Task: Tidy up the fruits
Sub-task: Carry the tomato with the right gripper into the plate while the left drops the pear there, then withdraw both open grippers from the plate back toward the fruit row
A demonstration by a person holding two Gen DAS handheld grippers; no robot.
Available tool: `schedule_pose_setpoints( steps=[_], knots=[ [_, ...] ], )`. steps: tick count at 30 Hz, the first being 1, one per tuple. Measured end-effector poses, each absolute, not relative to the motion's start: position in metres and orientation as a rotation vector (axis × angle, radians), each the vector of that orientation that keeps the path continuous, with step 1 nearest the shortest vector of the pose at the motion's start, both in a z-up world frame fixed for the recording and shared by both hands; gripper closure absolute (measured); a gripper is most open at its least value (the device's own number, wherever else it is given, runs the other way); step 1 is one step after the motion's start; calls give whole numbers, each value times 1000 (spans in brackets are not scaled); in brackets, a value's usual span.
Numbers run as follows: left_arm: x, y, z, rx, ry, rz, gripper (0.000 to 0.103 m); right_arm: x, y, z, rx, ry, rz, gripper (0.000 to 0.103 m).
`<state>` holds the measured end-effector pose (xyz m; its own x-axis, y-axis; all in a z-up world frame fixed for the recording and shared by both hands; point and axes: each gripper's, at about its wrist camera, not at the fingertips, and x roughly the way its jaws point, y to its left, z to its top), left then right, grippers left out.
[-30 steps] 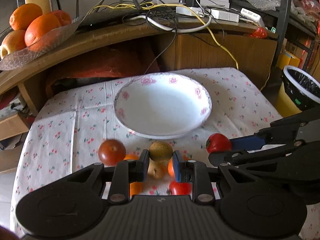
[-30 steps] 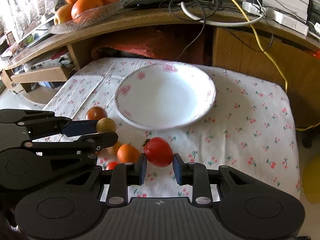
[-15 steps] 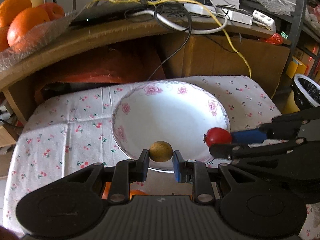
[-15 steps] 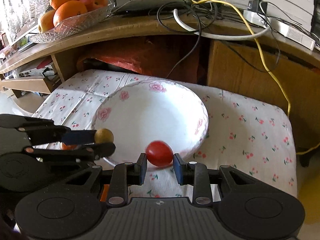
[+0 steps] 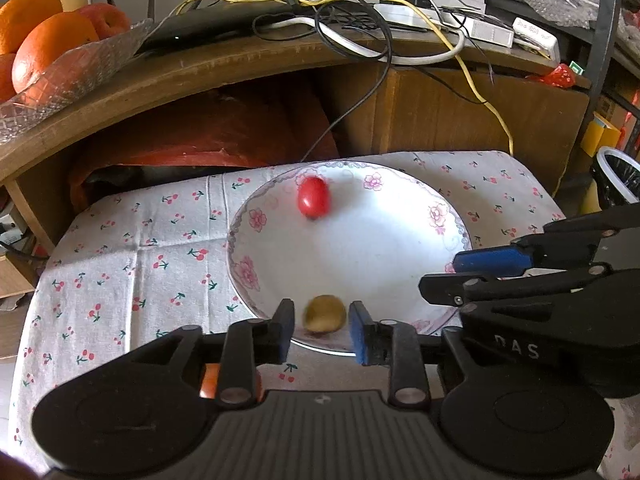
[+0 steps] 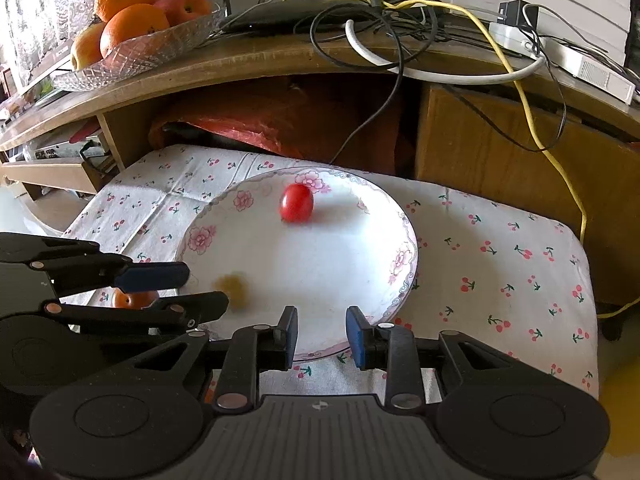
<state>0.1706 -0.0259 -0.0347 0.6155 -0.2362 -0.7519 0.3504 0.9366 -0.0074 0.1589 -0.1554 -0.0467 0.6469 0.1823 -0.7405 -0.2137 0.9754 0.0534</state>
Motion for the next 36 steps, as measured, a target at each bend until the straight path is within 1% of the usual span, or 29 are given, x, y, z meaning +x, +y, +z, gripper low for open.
schedule_pose_setpoints(
  steps=[2,4,9,22,36],
  knots=[
    [170,-24,-34,140,841,-335,59,158,-156,-46,-39,837,224,77],
    [170,-23,-33,138,839,-333,58,157,-156,-45,-40,838,223,77],
    [166,-21,-27,137,824,-337,57,150,-158,-42,-43,841,227,74],
    [146,4,-15,119,815,-339,56,121,-152,-39,-33,869,291,73],
    [107,40,-20,137,859,-358,56,82,-129,-49,-39,942,392,72]
  ],
)
